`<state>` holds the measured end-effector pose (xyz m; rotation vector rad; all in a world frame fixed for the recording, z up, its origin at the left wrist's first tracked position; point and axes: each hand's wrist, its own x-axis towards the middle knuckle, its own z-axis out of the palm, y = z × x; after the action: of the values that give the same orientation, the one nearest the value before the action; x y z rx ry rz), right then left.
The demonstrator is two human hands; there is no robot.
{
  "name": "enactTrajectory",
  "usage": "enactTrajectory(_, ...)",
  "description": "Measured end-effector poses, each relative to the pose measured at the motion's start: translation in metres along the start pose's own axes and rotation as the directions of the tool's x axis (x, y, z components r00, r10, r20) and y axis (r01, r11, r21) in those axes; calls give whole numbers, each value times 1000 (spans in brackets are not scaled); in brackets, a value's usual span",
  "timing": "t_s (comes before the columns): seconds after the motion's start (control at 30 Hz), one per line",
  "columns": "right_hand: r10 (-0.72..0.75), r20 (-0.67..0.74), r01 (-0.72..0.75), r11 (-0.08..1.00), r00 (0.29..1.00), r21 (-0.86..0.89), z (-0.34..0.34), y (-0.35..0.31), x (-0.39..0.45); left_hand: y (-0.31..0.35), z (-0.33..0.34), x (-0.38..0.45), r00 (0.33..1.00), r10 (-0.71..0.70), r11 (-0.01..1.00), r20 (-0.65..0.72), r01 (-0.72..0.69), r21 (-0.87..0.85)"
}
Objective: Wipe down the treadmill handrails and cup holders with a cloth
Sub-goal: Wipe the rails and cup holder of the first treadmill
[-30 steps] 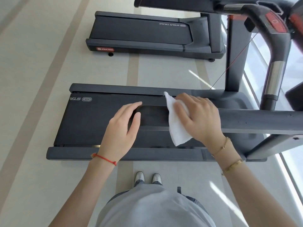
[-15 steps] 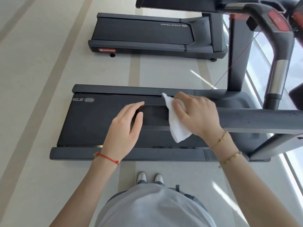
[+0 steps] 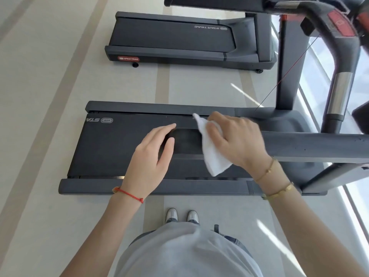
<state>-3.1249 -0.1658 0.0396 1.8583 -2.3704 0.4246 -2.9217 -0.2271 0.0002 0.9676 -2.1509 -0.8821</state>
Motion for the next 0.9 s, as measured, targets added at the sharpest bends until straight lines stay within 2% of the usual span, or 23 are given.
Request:
enactTrajectory(0.1,-155,43,153,988,987,33,9,-41,6,-1,0,0,1000,-17,1000,17,17,-6)
enactTrajectory(0.2,-202,6,200,973,979,113,8,-41,2,-1,0,1,999,-38,999,16,39,-20)
enactTrajectory(0.27,-177,-29,179,977,984,112,2,-20,-6,-1,0,1,999,-31,1000,12,31,-5)
enactTrajectory(0.4,0,-3,0,999,1000,48,-5,3,-3,1,-1,1,999,-44,999,3,44,-7)
enactTrajectory(0.47,-11,85,9,1000,996,24,3,-12,11,1,0,1,999,-36,999,2,36,-10)
enactTrajectory(0.53,-97,127,94,995,987,30,7,-31,18,1,-1,1,999,-33,999,9,33,-22)
enactTrajectory(0.7,-203,-38,206,971,978,120,1,-26,-7,3,-3,2,999,-34,999,29,33,5)
enactTrajectory(0.77,-166,-99,175,981,981,81,-3,-1,-22,6,-3,2,999,-30,998,35,28,60)
enactTrajectory(0.9,66,-188,-61,998,980,36,-8,41,-30,17,0,7,998,28,984,54,-37,174)
